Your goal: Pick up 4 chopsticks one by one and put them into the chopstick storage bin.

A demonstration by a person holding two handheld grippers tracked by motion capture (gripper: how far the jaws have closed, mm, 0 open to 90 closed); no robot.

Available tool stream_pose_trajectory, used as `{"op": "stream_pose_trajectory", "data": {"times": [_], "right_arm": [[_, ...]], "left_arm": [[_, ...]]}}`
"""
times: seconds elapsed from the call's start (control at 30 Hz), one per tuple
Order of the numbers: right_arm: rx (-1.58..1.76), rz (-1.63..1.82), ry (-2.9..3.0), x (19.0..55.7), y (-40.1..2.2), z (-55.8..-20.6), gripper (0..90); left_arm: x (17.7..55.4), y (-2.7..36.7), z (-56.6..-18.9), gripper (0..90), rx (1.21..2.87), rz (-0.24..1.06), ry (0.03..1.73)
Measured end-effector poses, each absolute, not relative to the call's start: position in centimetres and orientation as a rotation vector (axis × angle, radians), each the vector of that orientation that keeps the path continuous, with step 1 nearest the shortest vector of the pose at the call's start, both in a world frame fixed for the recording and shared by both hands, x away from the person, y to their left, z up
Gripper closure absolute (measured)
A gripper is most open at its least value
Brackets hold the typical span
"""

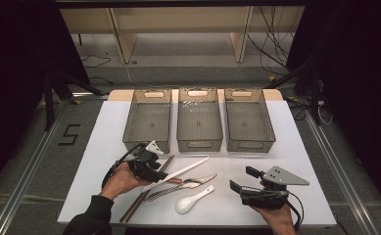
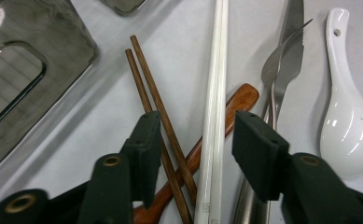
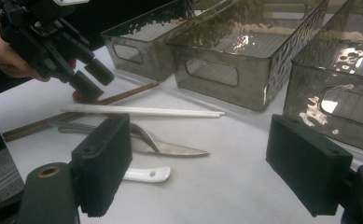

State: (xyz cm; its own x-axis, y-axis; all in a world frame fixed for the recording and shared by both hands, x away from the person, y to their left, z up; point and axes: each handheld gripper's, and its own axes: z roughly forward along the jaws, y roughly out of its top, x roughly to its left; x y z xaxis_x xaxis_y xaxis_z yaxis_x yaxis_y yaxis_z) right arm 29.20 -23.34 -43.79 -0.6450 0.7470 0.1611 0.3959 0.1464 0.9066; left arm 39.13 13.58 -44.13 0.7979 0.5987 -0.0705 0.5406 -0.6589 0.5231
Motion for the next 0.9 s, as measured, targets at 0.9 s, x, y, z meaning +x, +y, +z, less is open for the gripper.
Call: {"op": "stream_pose_trajectory", "data": {"times": [0.9], "right_arm": [[1.091,1.508,2.118,29.2,-23.2,-43.9,23.0]], "left_arm": [[40.2,11.5,-45.4,77.7,2.584,0.085,0.788]]}}
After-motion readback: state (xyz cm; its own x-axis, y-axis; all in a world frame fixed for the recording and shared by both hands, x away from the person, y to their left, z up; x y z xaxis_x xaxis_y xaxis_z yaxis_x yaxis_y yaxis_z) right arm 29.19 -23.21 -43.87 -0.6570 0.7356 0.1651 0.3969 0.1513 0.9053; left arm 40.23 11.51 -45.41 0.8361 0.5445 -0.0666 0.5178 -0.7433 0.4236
